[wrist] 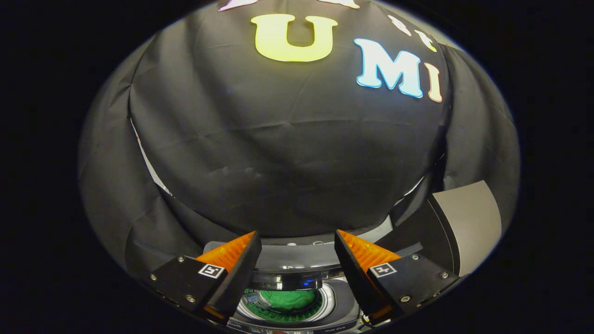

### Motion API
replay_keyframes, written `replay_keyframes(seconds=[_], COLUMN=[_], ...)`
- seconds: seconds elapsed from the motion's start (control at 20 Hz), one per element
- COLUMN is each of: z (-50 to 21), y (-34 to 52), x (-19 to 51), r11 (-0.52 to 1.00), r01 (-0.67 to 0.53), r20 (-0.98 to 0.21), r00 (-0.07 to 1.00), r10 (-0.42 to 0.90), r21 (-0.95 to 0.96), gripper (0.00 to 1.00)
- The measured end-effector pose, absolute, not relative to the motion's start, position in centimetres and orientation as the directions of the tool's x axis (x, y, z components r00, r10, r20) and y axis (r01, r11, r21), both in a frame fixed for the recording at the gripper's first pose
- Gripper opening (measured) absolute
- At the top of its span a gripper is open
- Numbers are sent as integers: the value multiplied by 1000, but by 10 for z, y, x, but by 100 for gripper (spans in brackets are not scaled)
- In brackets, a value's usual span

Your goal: Put the clothes into the washing machine and then close the washing machine lid.

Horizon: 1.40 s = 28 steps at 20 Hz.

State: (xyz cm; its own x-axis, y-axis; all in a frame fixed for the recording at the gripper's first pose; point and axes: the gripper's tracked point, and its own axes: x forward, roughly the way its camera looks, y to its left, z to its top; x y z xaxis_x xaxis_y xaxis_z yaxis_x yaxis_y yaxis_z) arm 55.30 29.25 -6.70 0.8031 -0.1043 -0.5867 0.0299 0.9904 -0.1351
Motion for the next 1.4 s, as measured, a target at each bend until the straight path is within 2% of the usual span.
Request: replay_keyframes(seconds=[1.0,1.4], z=[-86,-124], y=[289,283], x=[481,434], r11=[993,989], r01=[-5,-54], r20=[-505,-492], r00=[861,870], r10=[-56,-20], r21=[-117,-136], gripper=[97,97])
